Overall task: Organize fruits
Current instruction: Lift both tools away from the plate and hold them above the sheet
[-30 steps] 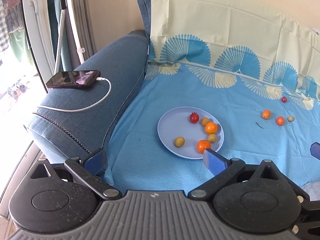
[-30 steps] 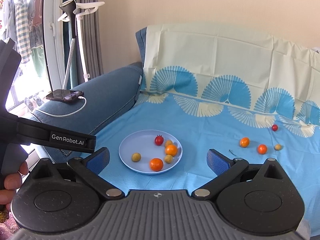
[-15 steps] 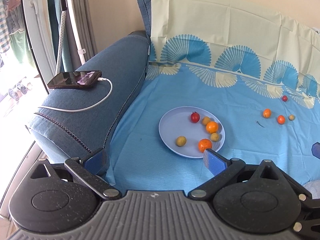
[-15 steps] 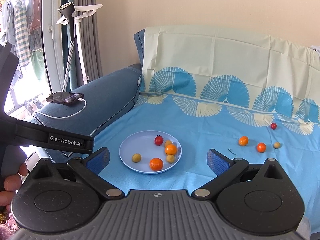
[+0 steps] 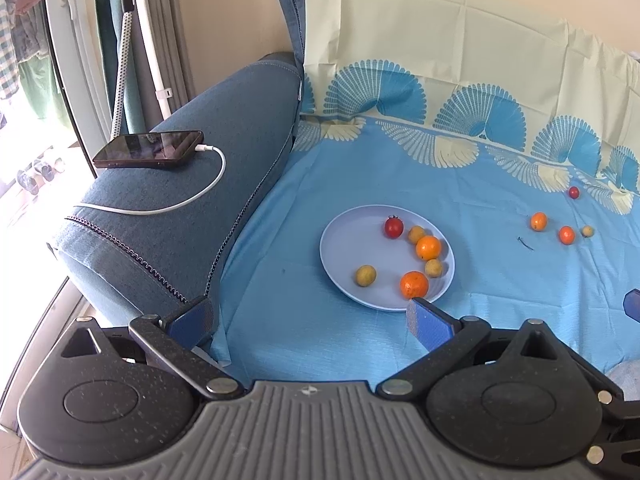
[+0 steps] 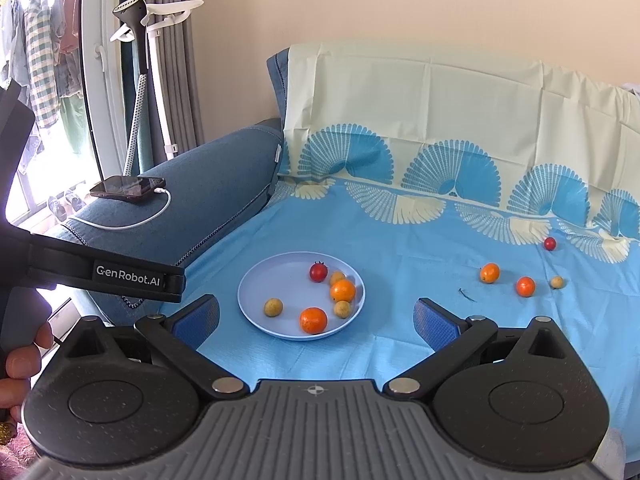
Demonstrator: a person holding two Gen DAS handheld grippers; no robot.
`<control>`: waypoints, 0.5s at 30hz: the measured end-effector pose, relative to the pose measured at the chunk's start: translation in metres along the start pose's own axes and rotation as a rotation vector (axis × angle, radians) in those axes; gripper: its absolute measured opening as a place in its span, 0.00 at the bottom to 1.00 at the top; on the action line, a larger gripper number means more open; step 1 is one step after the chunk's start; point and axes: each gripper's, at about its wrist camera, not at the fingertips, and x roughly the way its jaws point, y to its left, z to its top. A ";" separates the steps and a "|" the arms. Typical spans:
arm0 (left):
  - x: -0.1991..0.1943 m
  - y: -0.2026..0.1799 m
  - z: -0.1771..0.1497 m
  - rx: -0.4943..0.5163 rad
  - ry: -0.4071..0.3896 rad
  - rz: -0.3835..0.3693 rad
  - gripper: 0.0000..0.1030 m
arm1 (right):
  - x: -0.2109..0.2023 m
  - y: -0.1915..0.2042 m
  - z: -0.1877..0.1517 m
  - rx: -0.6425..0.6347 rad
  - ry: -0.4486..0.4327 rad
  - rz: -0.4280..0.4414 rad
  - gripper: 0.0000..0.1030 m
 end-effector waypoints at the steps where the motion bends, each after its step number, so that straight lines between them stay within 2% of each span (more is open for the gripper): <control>1: 0.001 0.000 0.000 0.000 0.003 0.000 1.00 | 0.001 0.000 0.000 0.001 0.002 0.000 0.99; 15: 0.017 -0.004 0.001 0.012 0.037 0.009 1.00 | 0.013 -0.003 -0.001 0.014 0.036 0.009 0.99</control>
